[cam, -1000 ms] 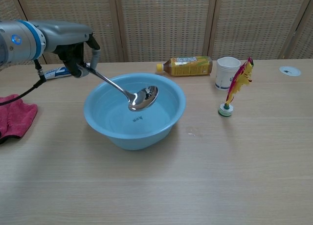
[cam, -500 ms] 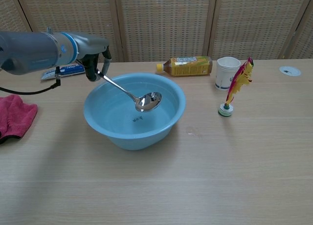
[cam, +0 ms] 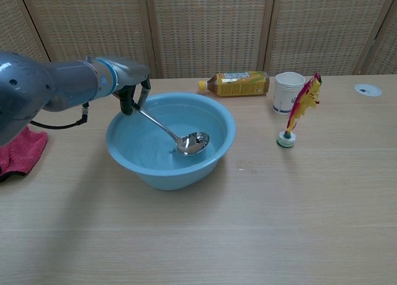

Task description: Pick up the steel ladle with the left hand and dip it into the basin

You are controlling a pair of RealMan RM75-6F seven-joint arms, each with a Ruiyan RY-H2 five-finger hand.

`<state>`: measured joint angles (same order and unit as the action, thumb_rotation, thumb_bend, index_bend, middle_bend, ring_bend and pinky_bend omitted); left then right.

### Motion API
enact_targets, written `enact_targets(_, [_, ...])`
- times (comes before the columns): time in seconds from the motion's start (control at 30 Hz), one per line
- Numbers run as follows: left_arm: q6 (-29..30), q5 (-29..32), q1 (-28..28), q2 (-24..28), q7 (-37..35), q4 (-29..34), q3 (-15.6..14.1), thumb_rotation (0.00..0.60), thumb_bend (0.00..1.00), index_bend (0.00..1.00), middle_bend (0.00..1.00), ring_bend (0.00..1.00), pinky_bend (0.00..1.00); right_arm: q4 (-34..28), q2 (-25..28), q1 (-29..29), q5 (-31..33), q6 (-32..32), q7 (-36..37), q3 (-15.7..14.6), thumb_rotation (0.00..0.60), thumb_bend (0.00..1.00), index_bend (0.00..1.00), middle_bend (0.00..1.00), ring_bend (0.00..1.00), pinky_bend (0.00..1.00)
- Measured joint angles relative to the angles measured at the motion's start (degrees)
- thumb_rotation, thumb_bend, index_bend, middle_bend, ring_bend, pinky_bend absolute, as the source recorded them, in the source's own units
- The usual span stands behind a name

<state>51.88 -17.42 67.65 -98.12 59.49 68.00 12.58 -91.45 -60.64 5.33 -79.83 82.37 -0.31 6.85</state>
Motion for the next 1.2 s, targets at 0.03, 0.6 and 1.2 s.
enact_targets(0.03, [0.0, 0.3, 0.2, -0.4, 0.3, -0.6, -0.1, 0.600, 0.49, 0.67, 0.96, 0.94, 1.00, -0.1, 0.1, 0.0, -0.1, 0.1, 0.0, 0.0, 0.600, 0.00, 0.00, 0.00, 0.00, 0.00])
enact_targets(0.6, [1.4, 3.5, 2.9, -5.3, 5.1, -4.9, -0.5, 0.600, 0.52, 0.68, 0.96, 0.94, 1.00, -0.2, 0.6, -0.1, -0.9, 0.6, 1.3, 0.0, 0.600, 0.00, 0.00, 0.00, 0.00, 0.00])
enact_targets(1.2, [5.4, 1.4, 3.1, 0.2, 6.1, 4.0, 1.2, 0.600, 0.53, 0.68, 0.95, 0.93, 1.00, -0.3, 0.8, -0.1, -1.2, 0.7, 1.9, -0.2, 0.600, 0.00, 0.00, 0.00, 0.00, 0.00])
